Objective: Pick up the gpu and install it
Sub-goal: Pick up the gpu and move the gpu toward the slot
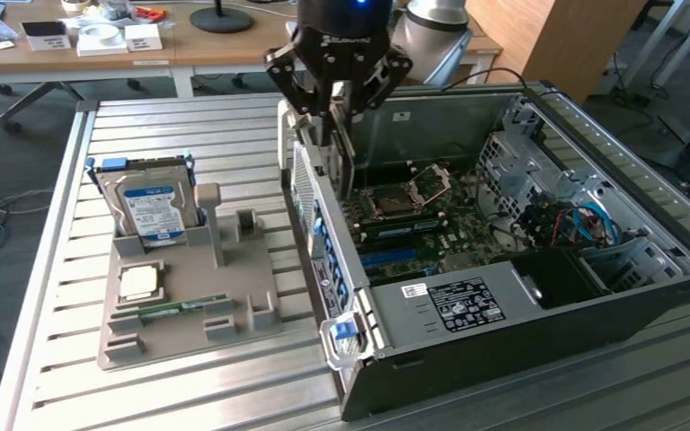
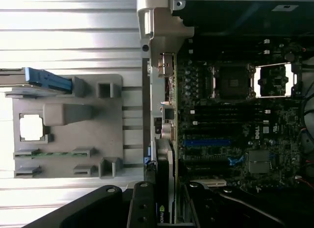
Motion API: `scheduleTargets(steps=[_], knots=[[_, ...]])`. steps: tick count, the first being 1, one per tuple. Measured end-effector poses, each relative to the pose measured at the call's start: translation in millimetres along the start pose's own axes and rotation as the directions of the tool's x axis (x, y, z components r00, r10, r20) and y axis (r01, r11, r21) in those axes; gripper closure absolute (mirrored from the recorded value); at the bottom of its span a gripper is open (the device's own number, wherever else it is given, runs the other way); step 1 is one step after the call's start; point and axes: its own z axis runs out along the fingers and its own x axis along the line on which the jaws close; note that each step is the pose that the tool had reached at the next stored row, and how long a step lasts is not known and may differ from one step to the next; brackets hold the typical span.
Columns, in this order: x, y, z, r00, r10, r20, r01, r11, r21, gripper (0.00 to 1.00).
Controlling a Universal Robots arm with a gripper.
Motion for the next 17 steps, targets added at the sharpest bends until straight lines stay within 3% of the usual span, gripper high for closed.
scheduleTargets(steps=[17], knots=[[-76.8,5.5,2.0,1.0000,0.000,-0.0001,0.000,1.0000,-0.0005,0.73]])
